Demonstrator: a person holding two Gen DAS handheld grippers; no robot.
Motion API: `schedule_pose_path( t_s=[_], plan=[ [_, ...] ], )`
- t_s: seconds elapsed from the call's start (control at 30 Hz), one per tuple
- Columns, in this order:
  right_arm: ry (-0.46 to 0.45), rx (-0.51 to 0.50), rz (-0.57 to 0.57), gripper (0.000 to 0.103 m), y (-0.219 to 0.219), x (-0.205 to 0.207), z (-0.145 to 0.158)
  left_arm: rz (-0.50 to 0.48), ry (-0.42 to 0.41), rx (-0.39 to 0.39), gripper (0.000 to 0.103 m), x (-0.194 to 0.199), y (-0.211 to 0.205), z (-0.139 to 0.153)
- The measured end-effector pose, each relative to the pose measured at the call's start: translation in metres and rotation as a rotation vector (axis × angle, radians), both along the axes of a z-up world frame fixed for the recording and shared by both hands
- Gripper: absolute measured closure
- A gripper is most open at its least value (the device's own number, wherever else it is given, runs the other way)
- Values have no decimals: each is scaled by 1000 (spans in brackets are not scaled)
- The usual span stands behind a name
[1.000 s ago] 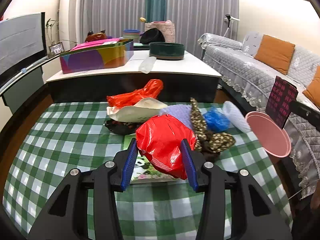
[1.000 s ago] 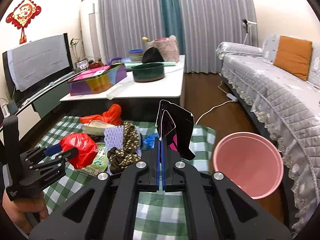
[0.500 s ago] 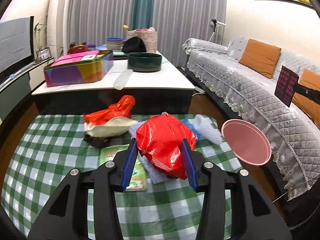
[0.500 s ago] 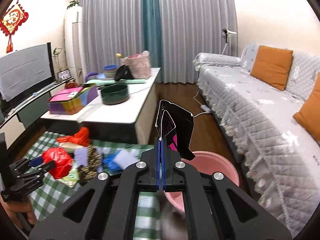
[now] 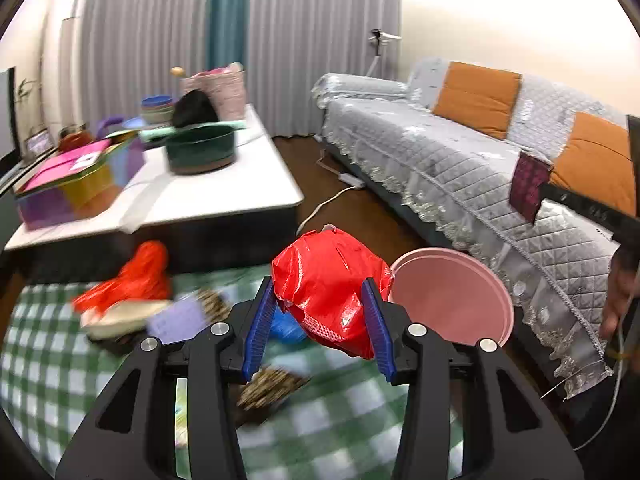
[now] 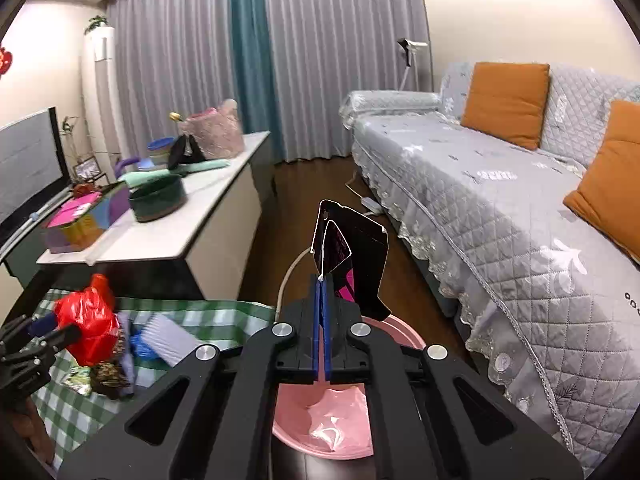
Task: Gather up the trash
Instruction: 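Carry the black packet and red bag in both tools over the pink bucket, then open both tools to drop the packet and red bag into the bucket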
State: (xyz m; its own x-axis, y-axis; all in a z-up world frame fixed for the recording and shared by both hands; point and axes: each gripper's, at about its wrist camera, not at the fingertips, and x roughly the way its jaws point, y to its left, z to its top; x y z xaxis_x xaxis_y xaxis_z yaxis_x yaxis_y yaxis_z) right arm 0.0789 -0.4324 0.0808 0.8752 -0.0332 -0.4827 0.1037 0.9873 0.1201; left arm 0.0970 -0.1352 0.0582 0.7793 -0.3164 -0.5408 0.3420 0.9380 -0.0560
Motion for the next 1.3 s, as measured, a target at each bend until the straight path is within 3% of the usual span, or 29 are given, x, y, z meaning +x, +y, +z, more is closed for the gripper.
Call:
schedule_pose_path(
  t_s=[0.07, 0.23, 0.43, 1.2, 1.3],
  plan=[
    [13, 36, -13, 102, -7, 6, -5, -21, 8, -5, 60, 8, -15, -3],
    [31, -41, 8, 102, -1, 10, -15, -92, 14, -12, 60, 20, -56, -14],
    [58, -27, -7, 102, -13, 11, -26, -146, 23, -7, 60, 35, -91, -28],
    [101, -16, -13, 101, -21, 20, -38, -233, 73, 14, 59, 54, -133, -58],
    [91, -27, -29, 89, -22, 19, -37, -276, 73, 3, 55, 54, -140, -56]
  ],
)
